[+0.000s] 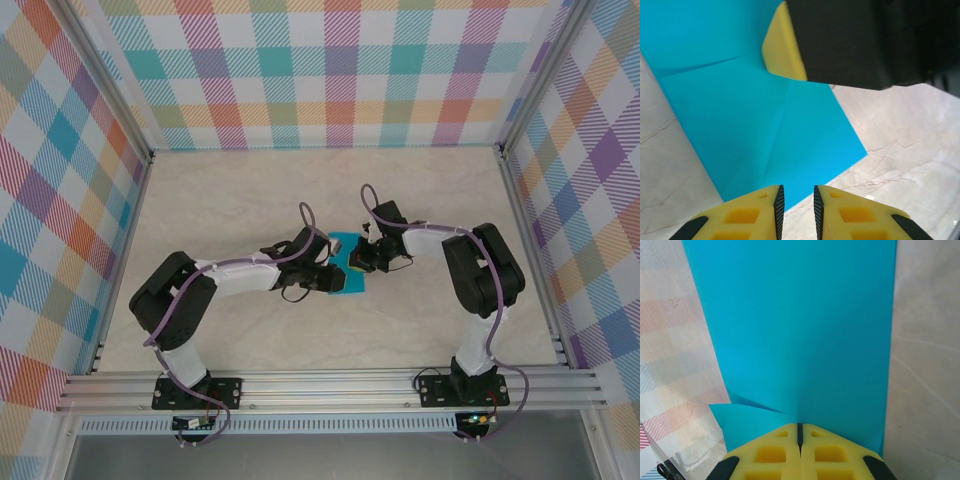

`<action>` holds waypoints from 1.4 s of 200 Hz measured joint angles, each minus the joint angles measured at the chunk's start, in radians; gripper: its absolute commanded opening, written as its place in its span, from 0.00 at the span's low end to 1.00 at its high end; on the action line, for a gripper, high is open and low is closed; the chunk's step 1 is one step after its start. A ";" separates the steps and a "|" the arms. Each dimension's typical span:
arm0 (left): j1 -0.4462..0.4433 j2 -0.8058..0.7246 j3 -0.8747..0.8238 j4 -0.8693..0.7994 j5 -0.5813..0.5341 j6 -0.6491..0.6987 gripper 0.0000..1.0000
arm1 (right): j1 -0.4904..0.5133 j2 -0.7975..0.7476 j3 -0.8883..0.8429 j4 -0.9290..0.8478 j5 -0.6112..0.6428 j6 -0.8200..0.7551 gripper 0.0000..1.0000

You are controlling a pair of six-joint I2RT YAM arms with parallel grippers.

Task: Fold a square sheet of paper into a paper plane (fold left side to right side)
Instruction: Fold the triangle a second time at the center of the table.

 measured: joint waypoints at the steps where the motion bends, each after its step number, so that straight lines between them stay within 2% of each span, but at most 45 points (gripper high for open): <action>1: 0.000 0.000 0.000 0.000 0.002 -0.002 0.24 | 0.000 0.000 0.000 0.000 0.000 0.000 0.01; 52: 0.000 0.001 -0.008 -0.001 0.040 -0.013 0.21 | 0.000 0.000 0.006 -0.010 0.008 -0.002 0.01; 184: 0.000 0.045 -0.040 -0.003 0.020 -0.021 0.19 | 0.000 0.000 0.008 -0.016 0.014 -0.007 0.01; 280: 0.025 0.010 -0.149 0.142 0.063 -0.101 0.18 | 0.000 0.000 0.008 -0.016 0.014 -0.008 0.01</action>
